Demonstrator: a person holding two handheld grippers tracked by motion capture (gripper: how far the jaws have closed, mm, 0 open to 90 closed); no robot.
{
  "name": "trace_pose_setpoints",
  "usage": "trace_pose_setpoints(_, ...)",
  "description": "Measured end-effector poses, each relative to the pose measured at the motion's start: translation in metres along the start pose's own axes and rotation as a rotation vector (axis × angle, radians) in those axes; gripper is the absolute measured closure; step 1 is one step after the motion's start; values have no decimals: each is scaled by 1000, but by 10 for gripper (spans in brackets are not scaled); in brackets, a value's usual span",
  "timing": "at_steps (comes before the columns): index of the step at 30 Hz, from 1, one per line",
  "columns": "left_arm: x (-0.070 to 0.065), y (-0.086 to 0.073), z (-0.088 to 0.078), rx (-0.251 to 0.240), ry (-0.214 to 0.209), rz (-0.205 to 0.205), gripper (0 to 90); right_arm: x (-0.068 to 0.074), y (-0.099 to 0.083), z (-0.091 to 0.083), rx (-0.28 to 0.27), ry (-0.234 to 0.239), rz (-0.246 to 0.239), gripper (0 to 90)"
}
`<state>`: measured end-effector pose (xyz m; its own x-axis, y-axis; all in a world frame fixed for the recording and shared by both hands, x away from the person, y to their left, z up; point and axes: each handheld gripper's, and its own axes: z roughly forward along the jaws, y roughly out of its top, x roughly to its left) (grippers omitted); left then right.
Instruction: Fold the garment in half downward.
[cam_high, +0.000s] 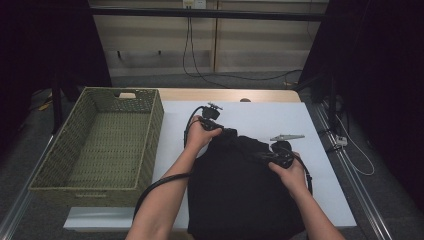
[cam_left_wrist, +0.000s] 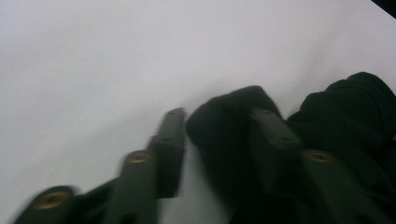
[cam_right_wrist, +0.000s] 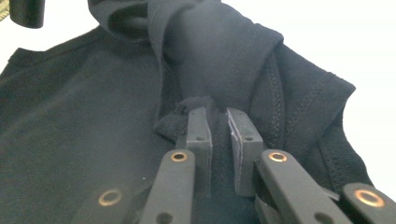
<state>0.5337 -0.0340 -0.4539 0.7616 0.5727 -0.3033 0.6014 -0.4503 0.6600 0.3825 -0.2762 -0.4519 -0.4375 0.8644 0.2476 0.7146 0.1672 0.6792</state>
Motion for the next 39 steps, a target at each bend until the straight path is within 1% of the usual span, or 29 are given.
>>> trace_pose_setpoints(1,-2,0,3,7,4,28,588,0,0,1,-2,-2,0,808)
trace_pose_setpoints(2,-4,0,4,2,6,41,596,0,0,1,-2,-1,4,809)
trace_pose_setpoints(3,-5,0,6,0,17,52,611,0,0,1,-3,-1,2,809)
trace_pose_setpoints(5,-9,1,8,11,36,87,674,0,0,1,-2,-1,6,809)
trace_pose_setpoints(6,-11,1,8,13,50,91,703,0,0,1,-1,-1,7,809)
trace_pose_setpoints(7,-13,1,8,16,54,110,754,0,0,1,-1,-2,9,809)
trace_pose_setpoints(8,-15,1,9,16,55,117,792,0,0,1,0,-3,9,809)
trace_pose_setpoints(9,-17,1,9,19,65,115,809,0,0,1,0,-5,9,809)
trace_pose_setpoints(11,-20,2,7,34,71,106,828,0,0,1,-1,-7,13,809)
trace_pose_setpoints(12,-22,2,4,36,67,97,832,0,0,1,-3,-6,11,809)
trace_pose_setpoints(13,-23,2,2,21,60,85,833,-1,-1,1,-5,-7,14,809)
trace_pose_setpoints(14,-24,3,-3,3,50,66,834,-1,-1,0,-9,-10,14,810)
trace_pose_setpoints(15,-25,3,-8,-4,41,70,834,-1,-1,0,-17,-18,14,810)
trace_pose_setpoints(19,-34,4,-30,-39,26,84,833,-1,-1,-7,-33,-10,14,809)
trace_pose_setpoints(20,-36,4,-37,-51,15,86,833,-1,-1,-8,-40,-9,11,809)
trace_pose_setpoints(21,-39,2,-43,-78,1,83,833,-1,-1,-11,-48,-10,13,809)
trace_pose_setpoints(23,-46,-1,-56,-111,-8,102,833,-1,-1,-17,-72,-9,18,809)
trace_pose_setpoints(25,-52,-4,-66,-127,-15,109,832,-2,-1,-22,-93,-10,28,809)
trace_pose_setpoints(27,-58,-10,-77,-138,-14,124,832,-2,-1,-29,-116,-8,27,809)
trace_pose_setpoints(28,-61,-13,-81,-146,-15,129,832,-1,-1,-33,-123,-9,23,809)
trace_pose_setpoints(31,-70,-24,-92,-166,-27,155,832,0,-3,-42,-153,-1,34,809)
trace_pose_setpoints(32,-73,-28,-95,-176,-28,163,832,0,-4,-45,-165,-1,34,809)
trace_pose_setpoints(34,-77,-37,-100,-178,-31,177,832,2,-7,-50,-176,-7,28,809)
trace_pose_setpoints(36,-79,-45,-105,-189,-34,182,833,3,-11,-56,-191,-1,25,809)
trace_pose_setpoints(38,-82,-53,-109,-194,-41,187,832,5,-15,-60,-194,-6,15,809)
trace_pose_setpoints(39,-84,-57,-111,-205,-43,194,832,6,-17,-62,-194,-11,9,810)
